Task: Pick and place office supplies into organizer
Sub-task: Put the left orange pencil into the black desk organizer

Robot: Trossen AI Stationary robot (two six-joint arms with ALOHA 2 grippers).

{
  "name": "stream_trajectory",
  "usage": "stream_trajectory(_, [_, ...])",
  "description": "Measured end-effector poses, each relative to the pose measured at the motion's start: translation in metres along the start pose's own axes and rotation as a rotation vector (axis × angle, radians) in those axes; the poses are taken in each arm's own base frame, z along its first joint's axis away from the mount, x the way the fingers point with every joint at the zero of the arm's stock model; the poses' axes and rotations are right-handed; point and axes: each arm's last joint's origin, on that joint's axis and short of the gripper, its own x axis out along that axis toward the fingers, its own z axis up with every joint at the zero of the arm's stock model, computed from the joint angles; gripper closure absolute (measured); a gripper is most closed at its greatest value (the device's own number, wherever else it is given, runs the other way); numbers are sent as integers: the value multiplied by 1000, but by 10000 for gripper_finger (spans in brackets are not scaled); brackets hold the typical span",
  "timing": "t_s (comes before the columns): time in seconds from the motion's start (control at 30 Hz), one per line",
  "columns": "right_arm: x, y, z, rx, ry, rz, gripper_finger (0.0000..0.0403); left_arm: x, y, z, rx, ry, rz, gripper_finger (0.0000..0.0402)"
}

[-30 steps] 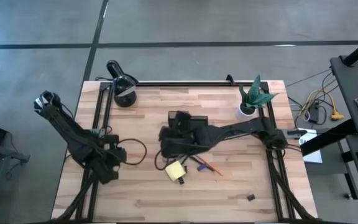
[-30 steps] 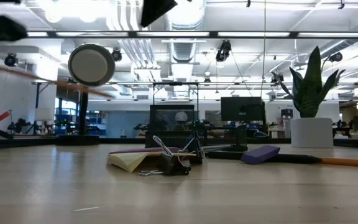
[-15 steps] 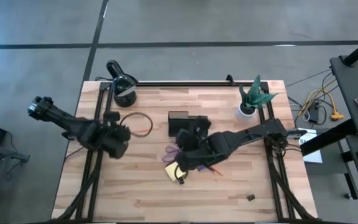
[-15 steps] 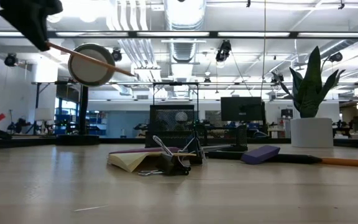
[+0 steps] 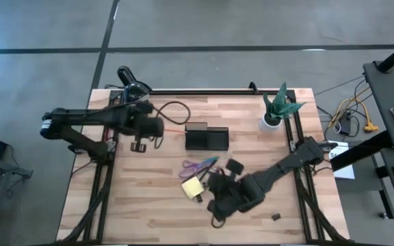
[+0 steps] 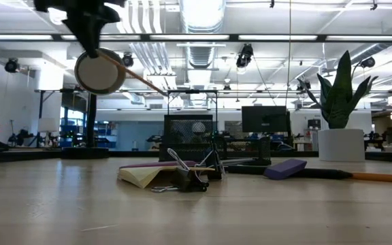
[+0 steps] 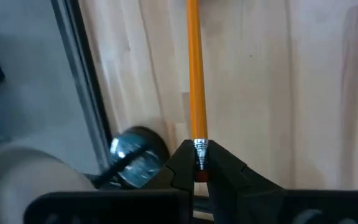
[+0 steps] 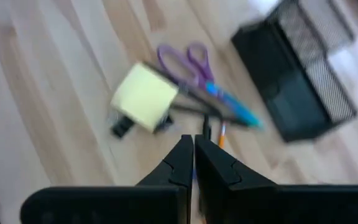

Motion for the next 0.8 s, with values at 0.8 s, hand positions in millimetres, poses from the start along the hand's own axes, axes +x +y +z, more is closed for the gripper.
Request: stream_trajectory(0.8, [25, 28, -83, 313, 12, -54, 394, 74, 34, 97, 325, 318, 46, 397])
